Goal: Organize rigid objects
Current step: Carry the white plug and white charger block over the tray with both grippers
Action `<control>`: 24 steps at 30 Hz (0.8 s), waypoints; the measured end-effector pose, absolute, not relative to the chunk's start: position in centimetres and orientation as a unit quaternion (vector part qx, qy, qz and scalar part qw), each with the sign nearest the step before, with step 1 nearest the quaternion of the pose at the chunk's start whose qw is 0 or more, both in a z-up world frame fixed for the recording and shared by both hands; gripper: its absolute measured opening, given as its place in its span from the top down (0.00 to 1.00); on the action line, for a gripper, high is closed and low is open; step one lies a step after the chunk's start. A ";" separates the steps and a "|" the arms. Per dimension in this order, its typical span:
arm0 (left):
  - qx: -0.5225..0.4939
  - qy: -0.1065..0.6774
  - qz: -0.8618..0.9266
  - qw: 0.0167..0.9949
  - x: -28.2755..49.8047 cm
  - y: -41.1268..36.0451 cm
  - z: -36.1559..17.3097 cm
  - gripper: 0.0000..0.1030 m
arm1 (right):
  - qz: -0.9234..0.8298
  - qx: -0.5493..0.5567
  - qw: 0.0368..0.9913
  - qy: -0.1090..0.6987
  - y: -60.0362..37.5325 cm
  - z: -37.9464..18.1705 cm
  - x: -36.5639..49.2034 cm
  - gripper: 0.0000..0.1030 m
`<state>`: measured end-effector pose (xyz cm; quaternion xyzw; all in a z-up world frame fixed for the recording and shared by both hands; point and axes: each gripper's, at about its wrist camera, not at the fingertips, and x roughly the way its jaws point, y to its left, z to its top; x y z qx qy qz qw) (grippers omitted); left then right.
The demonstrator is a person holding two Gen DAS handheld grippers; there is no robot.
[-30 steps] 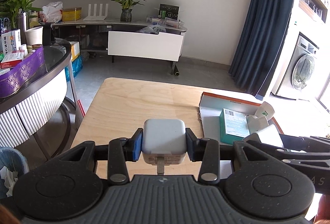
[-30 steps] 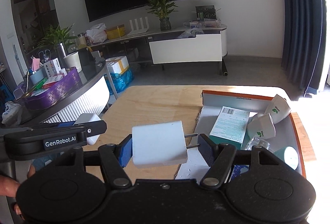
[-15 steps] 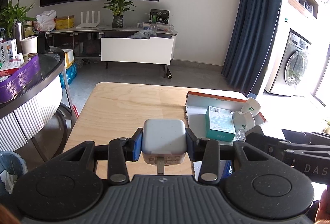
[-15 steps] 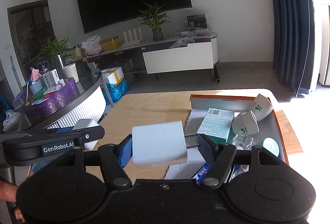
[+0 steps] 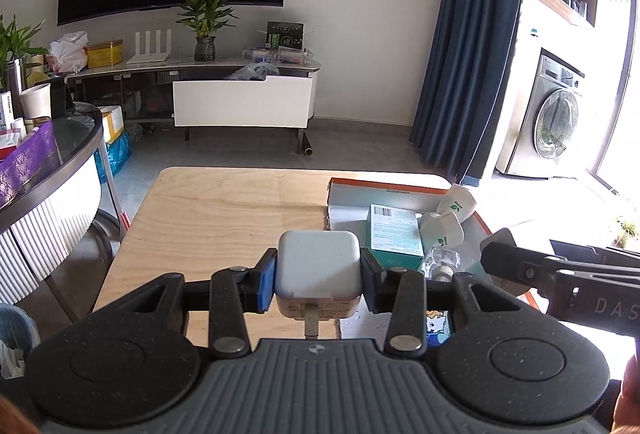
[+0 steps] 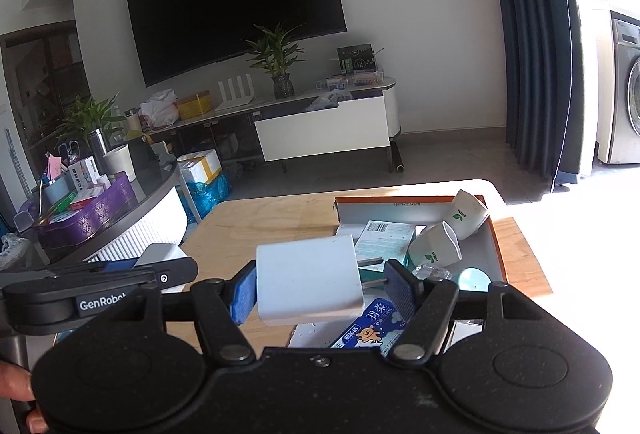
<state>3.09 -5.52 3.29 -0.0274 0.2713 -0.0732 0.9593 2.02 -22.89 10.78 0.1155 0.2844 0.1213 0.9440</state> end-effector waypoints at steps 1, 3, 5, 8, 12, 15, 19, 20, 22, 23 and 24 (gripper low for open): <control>-0.027 0.271 -0.074 0.959 3.1 -5.6 3.3 0.59 | 0.119 0.116 0.945 0.283 -23.1 10.8 1.9 0.22; -0.025 0.271 -0.078 0.959 3.1 -6.0 3.3 0.59 | 0.115 0.118 0.945 0.281 -23.4 10.9 1.8 0.22; -0.025 0.271 -0.082 0.959 3.1 -6.2 3.4 0.59 | 0.112 0.119 0.946 0.280 -23.7 10.9 1.6 0.22; -0.024 0.270 -0.086 0.959 3.1 -6.5 3.4 0.59 | 0.108 0.121 0.947 0.278 -24.1 11.0 1.6 0.22; -0.022 0.270 -0.090 0.958 3.2 -7.1 3.3 0.59 | 0.104 0.122 0.947 0.277 -24.5 11.0 1.6 0.22; -0.017 0.272 -0.094 0.958 3.2 -7.4 3.3 0.59 | 0.100 0.123 0.948 0.276 -24.6 11.1 1.5 0.22; -0.016 0.272 -0.101 0.957 3.4 -8.0 3.4 0.59 | 0.095 0.124 0.949 0.275 -24.8 11.2 1.6 0.22; -0.016 0.272 -0.103 0.957 3.5 -8.1 3.4 0.59 | 0.092 0.125 0.949 0.274 -25.0 11.2 1.7 0.22; -0.014 0.273 -0.108 0.956 3.6 -8.5 3.5 0.59 | 0.087 0.125 0.950 0.274 -25.3 11.3 1.8 0.22; -0.013 0.273 -0.110 0.956 3.7 -8.6 3.4 0.59 | 0.084 0.125 0.950 0.274 -25.5 11.3 1.8 0.22; -0.012 0.273 -0.113 0.955 3.8 -8.8 3.4 0.59 | 0.081 0.125 0.950 0.273 -25.7 11.3 1.9 0.22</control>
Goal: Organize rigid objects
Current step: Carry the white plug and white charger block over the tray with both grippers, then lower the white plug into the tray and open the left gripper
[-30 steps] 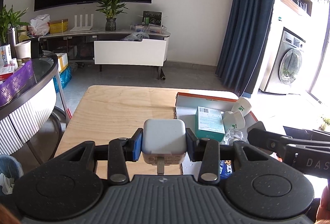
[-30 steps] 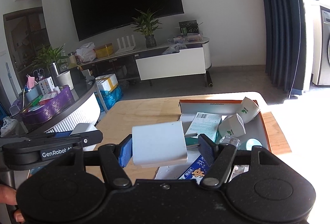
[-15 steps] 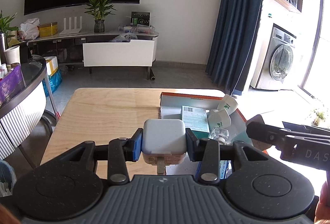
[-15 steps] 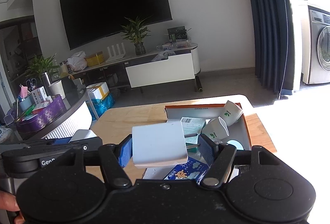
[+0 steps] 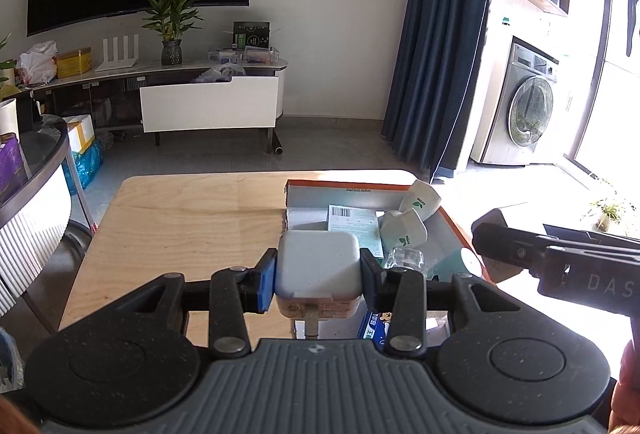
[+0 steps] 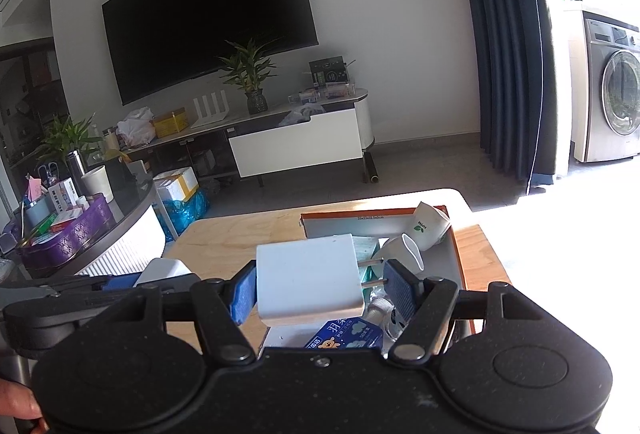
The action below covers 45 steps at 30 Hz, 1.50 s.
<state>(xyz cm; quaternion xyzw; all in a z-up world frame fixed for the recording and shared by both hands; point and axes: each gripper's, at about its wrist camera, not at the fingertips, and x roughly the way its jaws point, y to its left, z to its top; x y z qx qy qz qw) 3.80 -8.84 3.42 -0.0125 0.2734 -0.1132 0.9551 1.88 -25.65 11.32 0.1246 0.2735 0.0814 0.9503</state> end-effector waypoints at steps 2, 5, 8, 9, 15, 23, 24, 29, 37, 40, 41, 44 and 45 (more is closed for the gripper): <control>-0.011 0.275 -0.118 0.954 4.0 -9.2 3.4 0.59 | 0.075 0.126 0.950 0.274 -26.1 11.3 2.0 0.22; -0.011 0.277 -0.126 0.953 4.3 -9.7 3.4 0.59 | 0.067 0.127 0.951 0.275 -26.7 11.3 2.1 0.22; -0.009 0.278 -0.134 0.951 4.5 -10.2 3.4 0.59 | 0.058 0.129 0.951 0.275 -27.3 11.3 2.3 0.22; -0.008 0.279 -0.136 0.951 4.6 -10.4 3.4 0.59 | 0.055 0.129 0.951 0.276 -27.5 11.3 2.4 0.22; -0.008 0.284 -0.149 0.947 5.4 -11.4 3.4 0.59 | 0.045 0.130 0.950 0.279 -28.2 11.2 2.9 0.22; -0.005 0.288 -0.162 0.944 6.5 -12.6 3.5 0.59 | 0.038 0.132 0.950 0.280 -28.9 11.3 3.9 0.22; -0.004 0.288 -0.163 0.944 6.6 -12.8 3.5 0.59 | 0.037 0.131 0.950 0.280 -29.0 11.4 4.0 0.22; -0.002 0.291 -0.166 0.942 7.2 -13.2 3.5 0.59 | 0.034 0.132 0.950 0.279 -29.5 11.5 4.9 0.22; 0.002 0.297 -0.167 0.940 8.2 -13.8 3.4 0.59 | 0.036 0.132 0.950 0.282 -29.7 11.5 5.4 0.22; 0.003 0.300 -0.167 0.939 8.7 -14.0 3.3 0.59 | 0.037 0.132 0.949 0.284 -29.6 11.4 5.9 0.22; 0.003 0.300 -0.167 0.939 8.7 -14.0 3.3 0.59 | 0.037 0.131 0.949 0.285 -29.5 11.3 6.0 0.22; 0.004 0.302 -0.166 0.939 9.0 -14.1 3.3 0.59 | 0.037 0.132 0.948 0.286 -29.5 11.3 6.2 0.22; 0.004 0.302 -0.165 0.939 9.2 -14.1 3.3 0.59 | 0.037 0.131 0.948 0.286 -29.5 11.3 6.2 0.22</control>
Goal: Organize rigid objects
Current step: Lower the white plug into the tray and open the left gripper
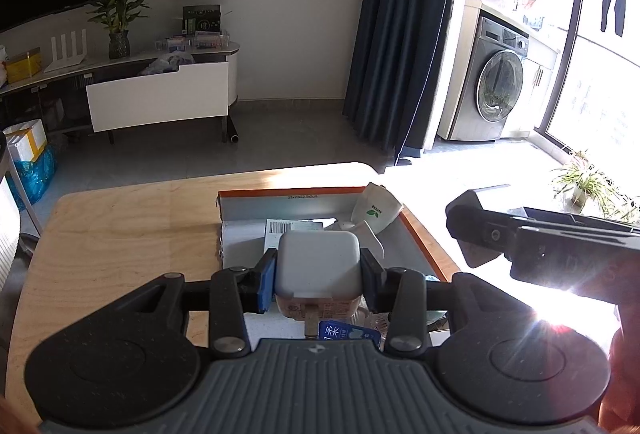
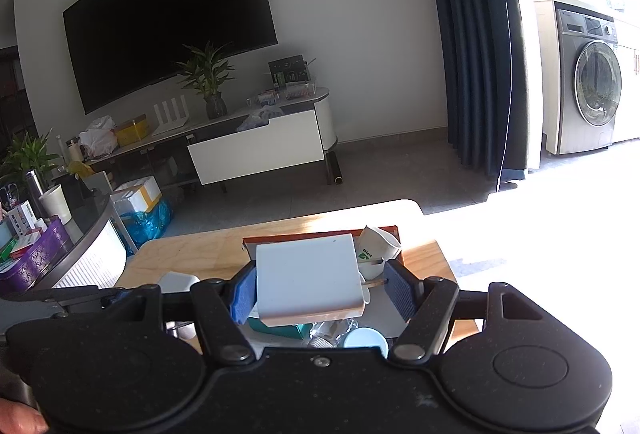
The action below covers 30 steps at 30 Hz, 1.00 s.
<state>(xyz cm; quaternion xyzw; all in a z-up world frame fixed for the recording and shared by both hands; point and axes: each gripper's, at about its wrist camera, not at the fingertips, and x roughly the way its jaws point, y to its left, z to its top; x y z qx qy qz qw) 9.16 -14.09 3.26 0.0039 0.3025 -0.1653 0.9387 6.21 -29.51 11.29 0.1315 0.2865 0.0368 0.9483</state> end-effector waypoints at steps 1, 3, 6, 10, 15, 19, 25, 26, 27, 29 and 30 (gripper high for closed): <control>0.004 0.303 -0.165 0.939 9.3 -14.1 3.2 0.59 | 0.037 0.132 0.948 0.287 -29.5 11.2 6.3 0.22; 0.003 0.304 -0.163 0.938 9.5 -14.1 3.2 0.59 | 0.039 0.131 0.947 0.290 -29.3 10.9 6.6 0.22; 0.002 0.306 -0.161 0.938 9.9 -14.0 3.2 0.59 | 0.042 0.130 0.946 0.294 -29.1 10.5 6.7 0.22; 0.001 0.309 -0.160 0.938 10.4 -14.0 3.1 0.59 | 0.043 0.130 0.945 0.297 -29.1 10.4 6.8 0.22; 0.000 0.311 -0.159 0.937 10.8 -13.9 3.0 0.59 | 0.044 0.130 0.944 0.300 -28.9 10.1 7.0 0.22; 0.000 0.313 -0.157 0.937 11.1 -13.8 2.9 0.59 | 0.048 0.129 0.942 0.306 -28.5 9.7 7.3 0.22; -0.001 0.317 -0.156 0.935 11.7 -13.7 2.7 0.59 | 0.053 0.130 0.938 0.317 -28.3 9.1 7.7 0.22; -0.001 0.318 -0.155 0.935 11.8 -13.7 2.6 0.59 | 0.053 0.131 0.937 0.318 -28.2 8.9 7.7 0.22; -0.001 0.319 -0.155 0.935 11.9 -13.7 2.6 0.59 | 0.054 0.131 0.937 0.320 -28.2 8.8 7.8 0.22; -0.002 0.320 -0.155 0.935 12.0 -13.6 2.5 0.59 | 0.055 0.131 0.935 0.324 -28.1 8.6 7.9 0.22; -0.001 0.320 -0.155 0.935 12.1 -13.7 2.5 0.59 | 0.055 0.131 0.935 0.325 -28.1 8.5 8.0 0.22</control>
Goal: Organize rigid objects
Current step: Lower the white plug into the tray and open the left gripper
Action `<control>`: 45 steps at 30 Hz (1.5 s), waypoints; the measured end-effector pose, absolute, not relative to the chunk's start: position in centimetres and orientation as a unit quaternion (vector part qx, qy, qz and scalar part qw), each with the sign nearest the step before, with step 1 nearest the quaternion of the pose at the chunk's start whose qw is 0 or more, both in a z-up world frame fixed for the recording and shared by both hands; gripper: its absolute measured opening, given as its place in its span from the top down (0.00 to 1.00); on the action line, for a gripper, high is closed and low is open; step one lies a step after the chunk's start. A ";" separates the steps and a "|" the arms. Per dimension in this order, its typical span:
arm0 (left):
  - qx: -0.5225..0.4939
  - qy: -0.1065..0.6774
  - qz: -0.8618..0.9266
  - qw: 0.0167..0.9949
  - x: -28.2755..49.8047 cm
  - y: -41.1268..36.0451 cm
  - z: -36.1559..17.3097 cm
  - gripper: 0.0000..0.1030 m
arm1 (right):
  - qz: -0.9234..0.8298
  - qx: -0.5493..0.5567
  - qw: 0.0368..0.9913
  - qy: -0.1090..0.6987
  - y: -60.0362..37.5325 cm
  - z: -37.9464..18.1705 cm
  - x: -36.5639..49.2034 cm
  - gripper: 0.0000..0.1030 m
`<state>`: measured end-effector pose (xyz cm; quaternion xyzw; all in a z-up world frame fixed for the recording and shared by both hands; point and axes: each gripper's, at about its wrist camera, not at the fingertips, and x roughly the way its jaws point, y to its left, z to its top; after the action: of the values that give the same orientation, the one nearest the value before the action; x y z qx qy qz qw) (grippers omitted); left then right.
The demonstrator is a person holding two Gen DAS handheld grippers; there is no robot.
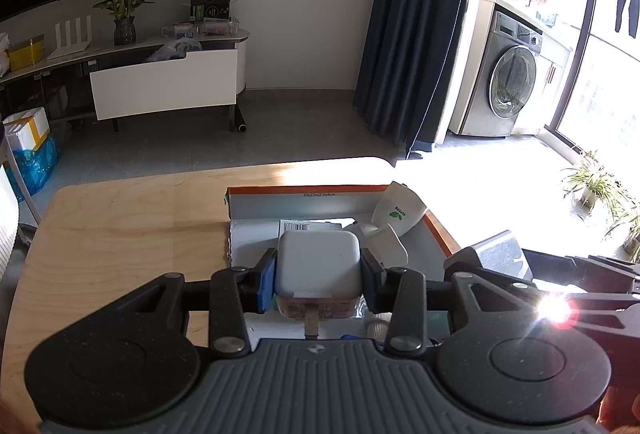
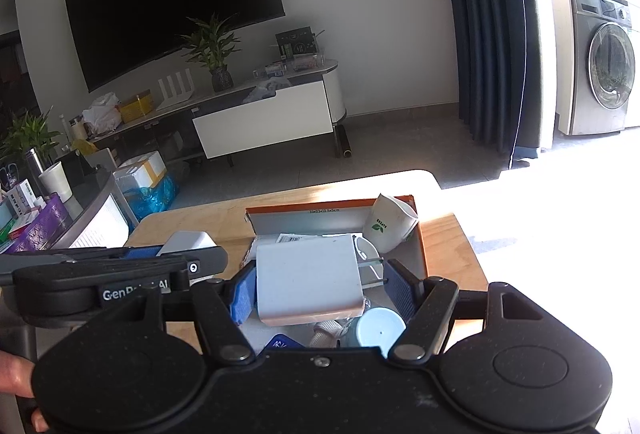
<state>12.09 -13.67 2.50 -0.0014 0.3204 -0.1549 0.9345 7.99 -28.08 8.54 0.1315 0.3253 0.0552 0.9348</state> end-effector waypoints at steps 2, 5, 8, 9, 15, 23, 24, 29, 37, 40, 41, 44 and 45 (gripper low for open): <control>-0.001 0.322 -0.155 0.934 12.3 -13.7 2.3 0.59 | 0.057 0.131 0.934 0.328 -28.0 8.4 8.2 0.22; -0.001 0.325 -0.156 0.933 12.5 -13.7 2.1 0.59 | 0.058 0.130 0.932 0.334 -27.9 8.0 8.4 0.22; -0.001 0.329 -0.156 0.931 12.8 -13.7 2.0 0.59 | 0.060 0.130 0.930 0.339 -27.9 7.6 8.7 0.22; -0.002 0.330 -0.156 0.931 12.9 -13.7 1.9 0.59 | 0.060 0.130 0.929 0.341 -27.8 7.5 8.7 0.22; -0.005 0.333 -0.154 0.930 13.4 -13.6 1.7 0.59 | 0.065 0.128 0.926 0.350 -27.4 6.9 9.1 0.22; -0.003 0.338 -0.153 0.929 13.9 -13.7 1.4 0.59 | 0.070 0.129 0.921 0.361 -27.3 6.0 9.8 0.22; -0.003 0.339 -0.154 0.928 14.1 -13.7 1.3 0.59 | 0.070 0.129 0.921 0.361 -27.3 5.9 9.9 0.22; -0.002 0.342 -0.155 0.927 14.7 -14.0 1.0 0.59 | 0.069 0.131 0.920 0.363 -27.3 5.5 10.1 0.22; 0.009 0.347 -0.169 0.922 16.4 -15.0 0.3 0.59 | 0.071 0.132 0.917 0.370 -27.4 4.8 10.7 0.22; 0.014 0.347 -0.174 0.921 17.1 -15.5 0.1 0.59 | 0.068 0.131 0.918 0.368 -27.5 4.7 11.0 0.22; 0.014 0.347 -0.176 0.921 17.4 -15.6 0.1 0.59 | 0.068 0.131 0.918 0.368 -27.5 4.7 11.1 0.22; 0.014 0.349 -0.178 0.920 18.2 -15.9 -0.1 0.59 | 0.071 0.128 0.919 0.366 -27.4 4.5 11.2 0.21; 0.013 0.351 -0.179 0.919 18.6 -16.0 -0.2 0.59 | 0.071 0.129 0.920 0.363 -27.4 4.5 11.2 0.20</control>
<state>18.56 -15.97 -0.23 0.0134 0.3510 -0.1788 0.9191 11.24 -27.43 4.47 0.1295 0.3627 0.0712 0.9201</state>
